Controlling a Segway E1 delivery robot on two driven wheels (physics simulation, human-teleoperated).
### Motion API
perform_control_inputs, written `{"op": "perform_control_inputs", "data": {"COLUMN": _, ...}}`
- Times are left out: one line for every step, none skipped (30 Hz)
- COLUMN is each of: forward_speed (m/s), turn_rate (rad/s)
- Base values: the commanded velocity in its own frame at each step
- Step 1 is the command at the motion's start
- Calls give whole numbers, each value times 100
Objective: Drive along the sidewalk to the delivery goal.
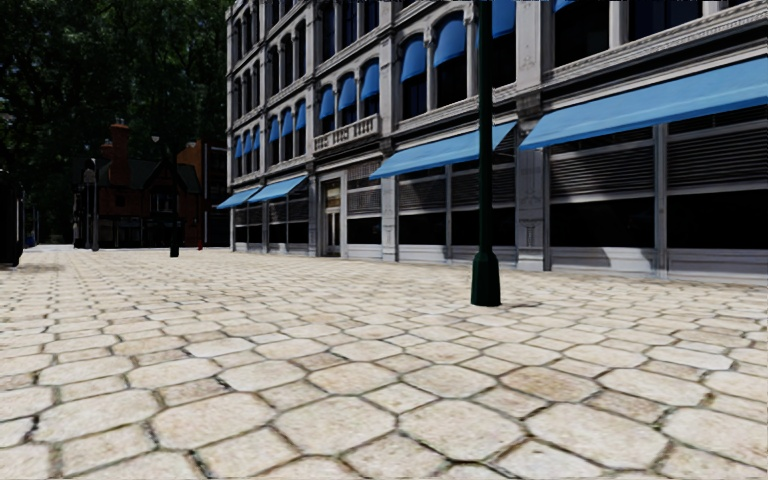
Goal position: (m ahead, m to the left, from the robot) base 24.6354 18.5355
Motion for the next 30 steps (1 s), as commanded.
{"op": "perform_control_inputs", "data": {"forward_speed": 152, "turn_rate": 65}}
{"op": "perform_control_inputs", "data": {"forward_speed": 152, "turn_rate": 65}}
{"op": "perform_control_inputs", "data": {"forward_speed": 162, "turn_rate": 63}}
{"op": "perform_control_inputs", "data": {"forward_speed": 173, "turn_rate": 61}}
{"op": "perform_control_inputs", "data": {"forward_speed": 200, "turn_rate": 57}}
{"op": "perform_control_inputs", "data": {"forward_speed": 200, "turn_rate": 57}}
{"op": "perform_control_inputs", "data": {"forward_speed": 200, "turn_rate": 53}}
{"op": "perform_control_inputs", "data": {"forward_speed": 200, "turn_rate": 53}}
{"op": "perform_control_inputs", "data": {"forward_speed": 200, "turn_rate": 53}}
{"op": "perform_control_inputs", "data": {"forward_speed": 200, "turn_rate": 53}}
{"op": "perform_control_inputs", "data": {"forward_speed": 200, "turn_rate": 53}}
{"op": "perform_control_inputs", "data": {"forward_speed": 200, "turn_rate": 53}}
{"op": "perform_control_inputs", "data": {"forward_speed": 200, "turn_rate": 53}}
{"op": "perform_control_inputs", "data": {"forward_speed": 200, "turn_rate": 53}}
{"op": "perform_control_inputs", "data": {"forward_speed": 200, "turn_rate": 53}}
{"op": "perform_control_inputs", "data": {"forward_speed": 200, "turn_rate": 53}}
{"op": "perform_control_inputs", "data": {"forward_speed": 200, "turn_rate": 53}}
{"op": "perform_control_inputs", "data": {"forward_speed": 200, "turn_rate": 53}}
{"op": "perform_control_inputs", "data": {"forward_speed": 200, "turn_rate": 53}}
{"op": "perform_control_inputs", "data": {"forward_speed": 200, "turn_rate": 53}}
{"op": "perform_control_inputs", "data": {"forward_speed": 200, "turn_rate": 53}}
{"op": "perform_control_inputs", "data": {"forward_speed": 200, "turn_rate": 53}}
{"op": "perform_control_inputs", "data": {"forward_speed": 200, "turn_rate": 53}}
{"op": "perform_control_inputs", "data": {"forward_speed": 200, "turn_rate": 53}}
{"op": "perform_control_inputs", "data": {"forward_speed": 200, "turn_rate": 59}}
{"op": "perform_control_inputs", "data": {"forward_speed": 200, "turn_rate": 59}}
{"op": "perform_control_inputs", "data": {"forward_speed": 200, "turn_rate": 63}}
{"op": "perform_control_inputs", "data": {"forward_speed": 200, "turn_rate": 63}}
{"op": "perform_control_inputs", "data": {"forward_speed": 200, "turn_rate": 64}}
{"op": "perform_control_inputs", "data": {"forward_speed": 200, "turn_rate": 64}}
